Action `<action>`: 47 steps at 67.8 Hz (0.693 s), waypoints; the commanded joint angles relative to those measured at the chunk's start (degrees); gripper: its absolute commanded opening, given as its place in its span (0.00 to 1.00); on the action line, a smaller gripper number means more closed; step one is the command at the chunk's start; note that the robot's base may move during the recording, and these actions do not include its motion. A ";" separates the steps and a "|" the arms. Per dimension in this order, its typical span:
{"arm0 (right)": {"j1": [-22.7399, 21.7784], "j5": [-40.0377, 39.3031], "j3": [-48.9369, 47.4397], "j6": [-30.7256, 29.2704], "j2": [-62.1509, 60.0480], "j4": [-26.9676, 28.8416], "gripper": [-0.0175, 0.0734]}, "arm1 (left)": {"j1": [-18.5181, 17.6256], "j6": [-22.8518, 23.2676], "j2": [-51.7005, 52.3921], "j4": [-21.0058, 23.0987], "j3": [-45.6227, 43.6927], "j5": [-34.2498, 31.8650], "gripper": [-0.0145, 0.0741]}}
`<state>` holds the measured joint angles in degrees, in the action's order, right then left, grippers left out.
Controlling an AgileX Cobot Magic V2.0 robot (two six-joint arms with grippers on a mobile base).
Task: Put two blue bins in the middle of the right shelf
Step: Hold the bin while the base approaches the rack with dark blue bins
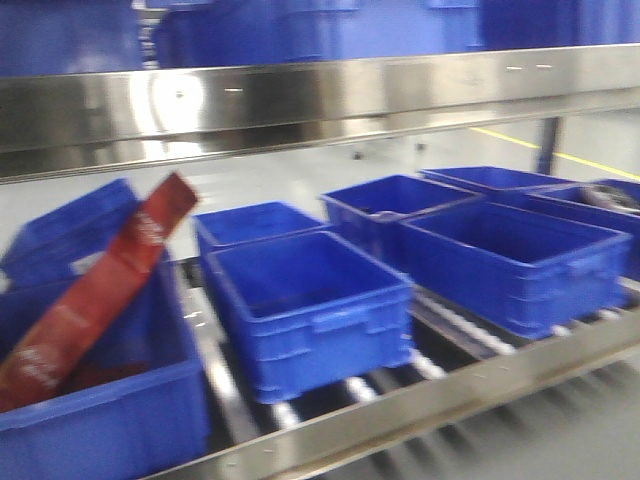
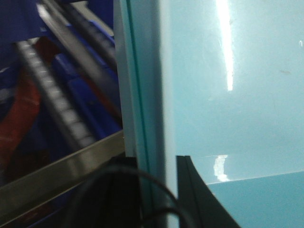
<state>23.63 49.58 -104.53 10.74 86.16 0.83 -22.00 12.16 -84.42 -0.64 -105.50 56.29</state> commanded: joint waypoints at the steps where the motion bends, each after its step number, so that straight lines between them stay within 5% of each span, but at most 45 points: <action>1: 0.01 -5.10 -1.33 -1.60 -1.49 -0.14 0.02 | 0.09 -0.03 1.27 -0.09 -1.06 -5.09 0.04; 47: 0.01 -5.10 -1.33 -1.60 -1.49 -0.14 0.02 | 0.09 -0.03 1.27 -0.09 -1.06 -5.09 0.04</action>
<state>23.63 49.48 -104.53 10.74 86.16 0.83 -22.00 12.16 -84.42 -0.75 -105.50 56.29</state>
